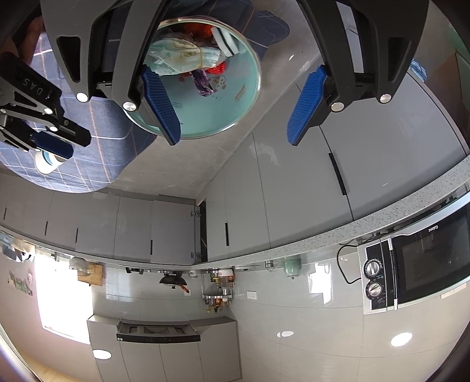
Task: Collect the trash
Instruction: 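Move both open tools back over the remaining trash on the table, then grasp the white mesh cloth with the left tool while the right tool grasps the red printed bag, then carry the mesh cloth and red bag over the teal bucket with both tools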
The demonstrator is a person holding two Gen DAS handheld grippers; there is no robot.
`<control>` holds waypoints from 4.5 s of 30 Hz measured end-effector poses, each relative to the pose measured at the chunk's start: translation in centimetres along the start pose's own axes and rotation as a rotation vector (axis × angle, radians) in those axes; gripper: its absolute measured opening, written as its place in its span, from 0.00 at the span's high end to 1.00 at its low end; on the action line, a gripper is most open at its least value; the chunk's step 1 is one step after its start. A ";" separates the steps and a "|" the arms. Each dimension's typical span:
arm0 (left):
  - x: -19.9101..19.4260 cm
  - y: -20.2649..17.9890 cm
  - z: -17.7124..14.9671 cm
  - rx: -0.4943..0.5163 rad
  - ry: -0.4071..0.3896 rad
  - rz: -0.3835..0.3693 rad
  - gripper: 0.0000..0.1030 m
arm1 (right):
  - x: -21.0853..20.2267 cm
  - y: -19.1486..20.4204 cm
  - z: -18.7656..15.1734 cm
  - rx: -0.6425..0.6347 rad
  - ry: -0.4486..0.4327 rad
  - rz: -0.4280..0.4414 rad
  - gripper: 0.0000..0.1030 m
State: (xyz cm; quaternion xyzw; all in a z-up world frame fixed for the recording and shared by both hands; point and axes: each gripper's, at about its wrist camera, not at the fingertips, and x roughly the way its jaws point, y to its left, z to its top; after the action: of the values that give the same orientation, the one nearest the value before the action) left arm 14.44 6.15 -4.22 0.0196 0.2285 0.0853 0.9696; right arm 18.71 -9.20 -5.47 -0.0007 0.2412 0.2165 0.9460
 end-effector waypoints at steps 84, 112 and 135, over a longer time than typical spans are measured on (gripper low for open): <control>-3.1 -22.1 -6.7 0.304 0.117 -0.561 0.92 | -18.3 -18.6 -14.7 0.402 0.131 -0.452 0.50; -4.3 -16.2 -4.1 0.218 0.039 -0.470 0.92 | -16.2 -16.1 -8.8 0.321 0.006 -0.342 0.85; -2.7 -7.8 -1.1 0.074 -0.011 -0.262 0.91 | -7.9 -9.2 -3.9 0.204 -0.027 -0.153 0.84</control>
State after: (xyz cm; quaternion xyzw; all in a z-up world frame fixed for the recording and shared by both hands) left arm 12.76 -1.99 -4.64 0.0258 0.2266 -0.0508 0.9723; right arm 14.49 -21.21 -6.24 0.0800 0.2483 0.1183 0.9581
